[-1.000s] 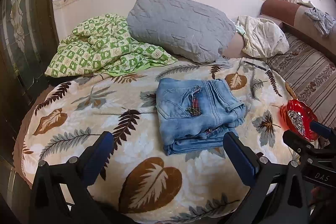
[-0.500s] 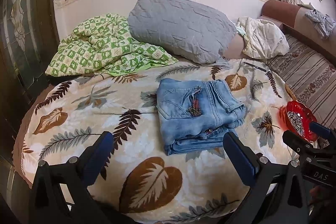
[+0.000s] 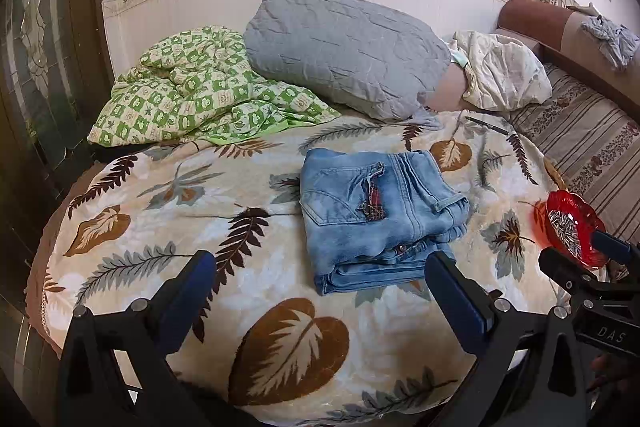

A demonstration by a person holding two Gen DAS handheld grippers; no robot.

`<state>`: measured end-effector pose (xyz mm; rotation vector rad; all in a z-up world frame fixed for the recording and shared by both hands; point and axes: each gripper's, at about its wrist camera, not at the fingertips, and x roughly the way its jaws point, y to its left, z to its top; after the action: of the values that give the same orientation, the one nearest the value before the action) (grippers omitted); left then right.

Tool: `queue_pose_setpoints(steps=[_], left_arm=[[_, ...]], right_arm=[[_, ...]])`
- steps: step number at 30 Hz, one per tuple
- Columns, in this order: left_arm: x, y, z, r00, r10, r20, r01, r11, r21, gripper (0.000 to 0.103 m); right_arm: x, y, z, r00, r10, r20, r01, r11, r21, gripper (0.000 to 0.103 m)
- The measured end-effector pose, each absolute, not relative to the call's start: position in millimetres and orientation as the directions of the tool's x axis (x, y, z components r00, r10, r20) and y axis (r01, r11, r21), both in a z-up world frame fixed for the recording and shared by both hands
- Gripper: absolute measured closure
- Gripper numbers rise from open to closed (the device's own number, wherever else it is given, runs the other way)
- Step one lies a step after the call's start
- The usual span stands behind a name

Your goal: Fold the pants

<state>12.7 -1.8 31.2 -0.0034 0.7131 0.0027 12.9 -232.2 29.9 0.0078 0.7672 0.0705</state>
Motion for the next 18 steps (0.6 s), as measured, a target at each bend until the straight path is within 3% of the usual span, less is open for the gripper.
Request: queue_pose_setpoints(steps=[18], left_arm=[[12.1,-2.6,30.6,0.755,0.006,-0.656,-0.006,1.000,0.001,0.000]], right_arm=[[11.5,-231.9,28.6,0.717,0.058,-0.695,-0.053,0.998,0.029,0.000]])
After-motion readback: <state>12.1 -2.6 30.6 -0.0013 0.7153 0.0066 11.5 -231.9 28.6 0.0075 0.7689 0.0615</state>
